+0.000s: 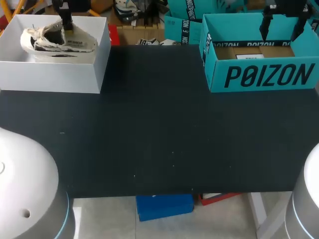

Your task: Take the shoe out of the shoebox, open the shoe tongue, remove and reinsert the insole, then place the shoe into the shoebox

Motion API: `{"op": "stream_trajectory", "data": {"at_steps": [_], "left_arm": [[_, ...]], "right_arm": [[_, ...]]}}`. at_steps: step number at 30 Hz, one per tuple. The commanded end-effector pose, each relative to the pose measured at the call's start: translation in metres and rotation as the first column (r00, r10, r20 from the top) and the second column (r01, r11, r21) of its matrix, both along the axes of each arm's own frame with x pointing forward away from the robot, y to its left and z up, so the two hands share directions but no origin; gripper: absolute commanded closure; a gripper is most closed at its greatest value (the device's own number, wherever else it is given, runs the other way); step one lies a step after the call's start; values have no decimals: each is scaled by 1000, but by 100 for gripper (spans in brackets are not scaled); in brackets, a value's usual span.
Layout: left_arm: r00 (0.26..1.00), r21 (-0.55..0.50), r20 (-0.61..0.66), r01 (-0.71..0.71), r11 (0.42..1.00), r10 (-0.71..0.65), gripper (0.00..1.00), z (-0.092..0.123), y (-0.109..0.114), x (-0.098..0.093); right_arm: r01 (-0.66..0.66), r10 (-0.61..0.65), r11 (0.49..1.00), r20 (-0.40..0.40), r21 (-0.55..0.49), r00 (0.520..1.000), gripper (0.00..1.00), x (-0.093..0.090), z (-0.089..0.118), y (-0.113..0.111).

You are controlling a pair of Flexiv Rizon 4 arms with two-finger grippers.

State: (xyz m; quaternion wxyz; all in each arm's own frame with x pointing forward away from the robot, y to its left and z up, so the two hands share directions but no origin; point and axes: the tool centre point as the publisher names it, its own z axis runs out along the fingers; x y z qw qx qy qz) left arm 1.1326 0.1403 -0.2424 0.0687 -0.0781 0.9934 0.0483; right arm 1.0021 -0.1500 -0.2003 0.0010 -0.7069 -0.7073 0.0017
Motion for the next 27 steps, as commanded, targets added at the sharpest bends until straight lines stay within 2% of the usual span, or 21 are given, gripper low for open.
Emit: {"op": "stream_trajectory", "data": {"at_steps": [1, 4, 7, 12, 16, 18, 22, 27], "left_arm": [[999, 12, 49, -16, 1000, 15, 100, 60, -9, -15], [996, -3, 67, -54, 999, 55, 100, 83, -17, -21], [992, -17, 86, -91, 996, 92, 100, 103, -28, -35], [984, -25, 118, -129, 991, 131, 100, 118, -53, -80], [984, -19, 125, -128, 992, 129, 100, 115, -75, -123], [984, -20, 121, -128, 992, 129, 100, 109, -83, -139], [986, -25, 98, -135, 991, 137, 100, 95, -98, -160], [991, -31, 74, -110, 993, 112, 100, 74, -112, -176]], "right_arm": [[0, 0, 1000, -1, 0, 1000, 0, 0, 0, 0], [0, 0, 1000, -1, 0, 1000, 0, 0, 0, 0], [0, 0, 1000, -1, 0, 1000, 0, 0, 0, 0], [0, 0, 1000, -1, 0, 1000, 0, 0, 0, 0], [0, 0, 1000, -1, 0, 1000, 0, 0, 0, 0], [0, 0, 1000, -1, 0, 1000, 0, 0, 0, 0], [0, 0, 1000, -1, 0, 1000, 0, 0, 0, 0], [0, 0, 1000, -1, 0, 1000, 0, 0, 0, 0]]}}
